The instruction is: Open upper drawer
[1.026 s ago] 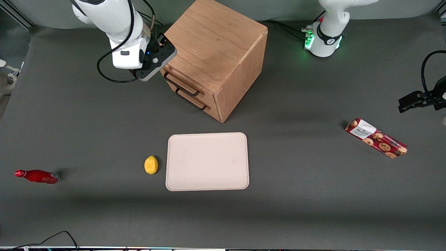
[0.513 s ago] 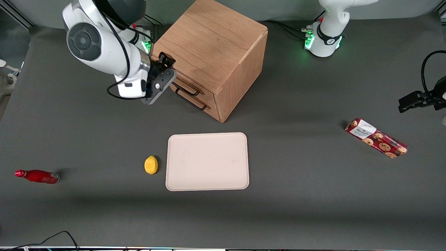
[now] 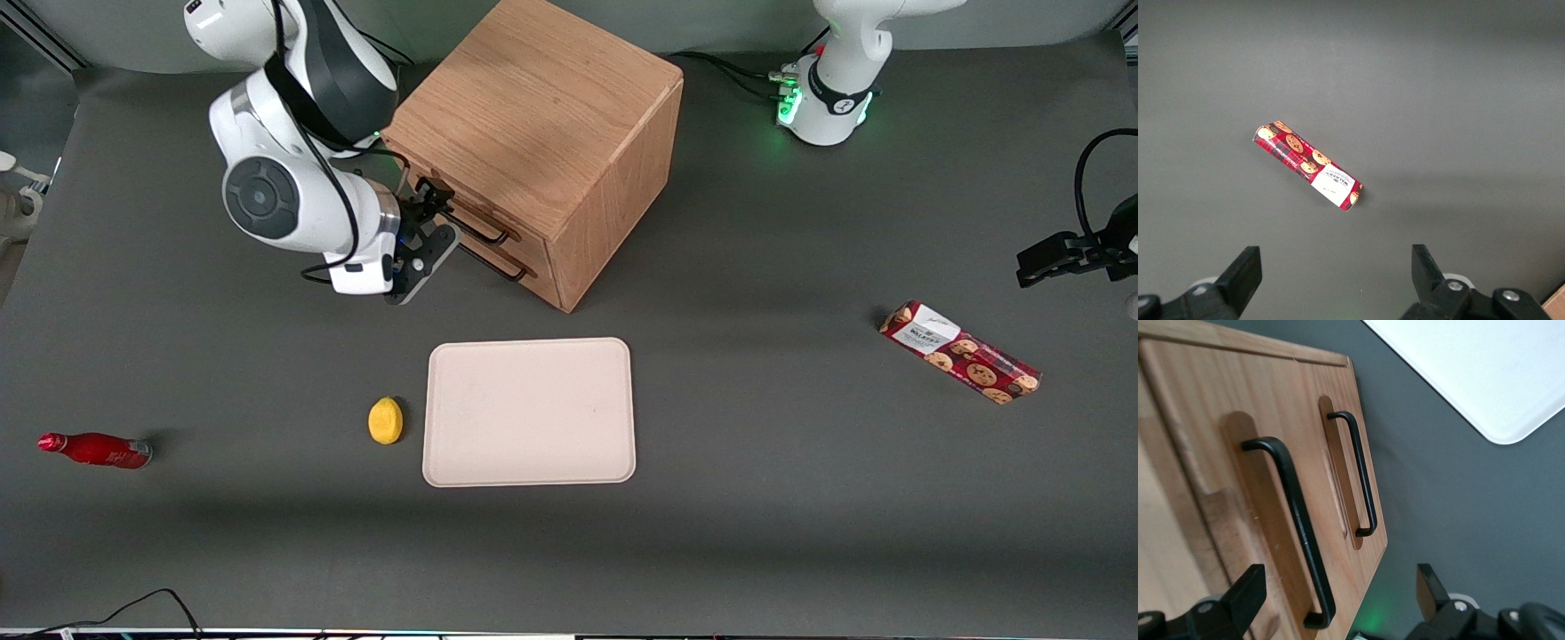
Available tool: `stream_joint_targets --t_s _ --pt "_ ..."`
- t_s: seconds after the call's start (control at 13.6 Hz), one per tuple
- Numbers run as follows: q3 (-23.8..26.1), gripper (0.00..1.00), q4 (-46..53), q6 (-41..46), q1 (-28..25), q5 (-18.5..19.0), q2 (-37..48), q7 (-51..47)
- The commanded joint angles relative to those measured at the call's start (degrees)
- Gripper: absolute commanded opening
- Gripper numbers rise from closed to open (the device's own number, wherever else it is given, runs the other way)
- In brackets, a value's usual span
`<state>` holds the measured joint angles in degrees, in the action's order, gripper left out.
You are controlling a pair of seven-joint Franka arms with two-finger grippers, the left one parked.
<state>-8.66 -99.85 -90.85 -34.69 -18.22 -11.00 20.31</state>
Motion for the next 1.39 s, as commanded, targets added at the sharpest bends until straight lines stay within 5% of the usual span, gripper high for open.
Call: stream_joint_targets --t_s 0.0,1.32 --pt "0.05 1.00 -2.10 -1.51 -0.02 -2.17 -0.17 1.49" --pt "2.94 1.00 -7.21 -7.41 0.24 -2.88 -1.75 6.94"
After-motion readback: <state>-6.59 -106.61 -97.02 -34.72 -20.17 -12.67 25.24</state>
